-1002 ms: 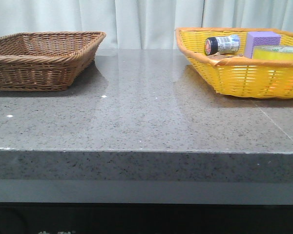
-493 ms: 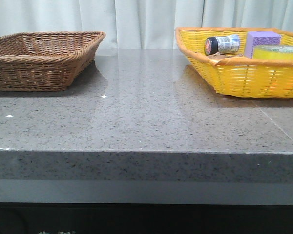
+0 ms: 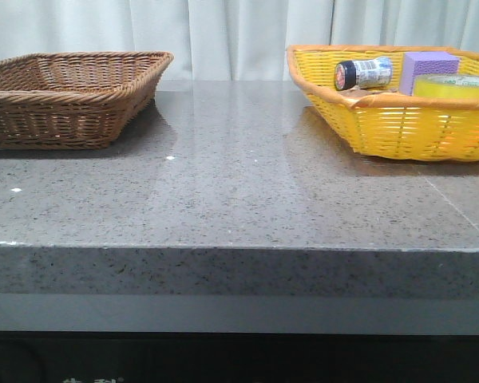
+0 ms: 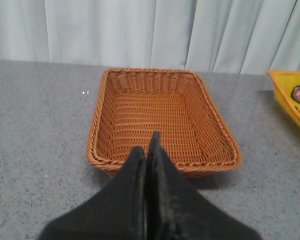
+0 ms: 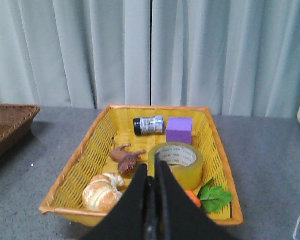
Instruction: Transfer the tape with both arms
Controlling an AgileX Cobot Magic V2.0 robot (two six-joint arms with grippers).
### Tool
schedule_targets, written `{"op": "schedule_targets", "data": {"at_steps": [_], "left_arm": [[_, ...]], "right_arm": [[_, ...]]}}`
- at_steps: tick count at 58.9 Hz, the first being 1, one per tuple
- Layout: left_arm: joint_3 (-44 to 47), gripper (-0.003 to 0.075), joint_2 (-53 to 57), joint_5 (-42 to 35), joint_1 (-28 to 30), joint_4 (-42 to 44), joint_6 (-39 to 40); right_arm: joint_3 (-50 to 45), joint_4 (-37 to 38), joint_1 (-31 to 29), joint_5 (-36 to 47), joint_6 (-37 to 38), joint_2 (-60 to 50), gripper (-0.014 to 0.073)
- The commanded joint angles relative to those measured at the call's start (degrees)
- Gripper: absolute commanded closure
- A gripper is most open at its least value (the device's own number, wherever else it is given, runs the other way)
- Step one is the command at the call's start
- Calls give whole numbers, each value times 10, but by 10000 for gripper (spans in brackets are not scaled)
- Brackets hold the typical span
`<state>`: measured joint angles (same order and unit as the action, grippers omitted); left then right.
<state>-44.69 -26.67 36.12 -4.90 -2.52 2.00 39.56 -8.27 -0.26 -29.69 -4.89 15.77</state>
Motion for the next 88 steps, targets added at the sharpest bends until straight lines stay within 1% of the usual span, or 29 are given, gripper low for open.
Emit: {"op": "schedule_targets", "data": {"at_steps": [1,15,29,31,34,35,38,39,41,43,45,46,47,48,50,53,59,62,66,69,81,88], "left_arm": [[-21,740,-37,-23,0,-7,5],[-16,740,-89,-11,0,-7,5],[-16,739,-123,-9,0,-7,5],[-16,739,-127,-11,0,-7,5],[-16,732,-128,-17,0,-7,5],[-16,721,-128,-18,0,-7,5],[-16,671,-128,-22,0,-7,5],[-16,634,-128,-24,0,-7,5],[-16,588,-128,-24,0,-7,4],[-16,520,-128,-26,0,-7,4],[-16,429,-128,-26,0,-7,4],[-16,384,-128,-26,0,-7,2],[-16,356,-128,-26,0,-7,1],[-16,318,-128,-26,0,-7,1],[-16,269,-128,-26,0,-7,1],[-16,235,-128,-26,0,-7,0],[-16,248,-128,-26,-8,-13,-4],[-19,248,-128,-29,-26,-29,-27],[-23,248,-128,-29,-63,-49,-61],[-24,248,-128,-30,-91,-52,-72],[-24,248,-128,-32,-199,-59,-73],[-24,248,-128,-45,-247,-59,-73]], "right_arm": [[25,-5,-4,14,2,43,662],[12,-6,-4,-4,2,112,662],[6,-9,-4,-26,-3,146,657],[6,-9,-4,-26,-9,148,640],[6,-9,-4,-27,-14,149,579],[6,-9,-4,-27,-14,149,557],[6,-9,-4,-30,-14,149,426],[6,-9,-4,-31,-14,149,375],[6,-9,-4,-32,-14,149,306],[6,-9,-4,-33,-14,149,209],[6,-9,-4,-34,-14,149,144],[6,-9,-4,-35,-14,149,113],[6,-9,-4,-36,-14,149,90],[6,-9,-4,-36,-14,149,78],[6,-9,-4,-38,-14,149,62],[6,-9,-4,-38,-14,149,69],[12,-10,-4,-36,-14,155,77],[25,-10,-4,-44,-13,165,77],[49,-10,-4,-62,-8,186,77],[68,-10,-4,-79,-5,205,77],[164,-9,-4,-143,3,308,77],[230,2,-5,-167,18,376,77]]}}
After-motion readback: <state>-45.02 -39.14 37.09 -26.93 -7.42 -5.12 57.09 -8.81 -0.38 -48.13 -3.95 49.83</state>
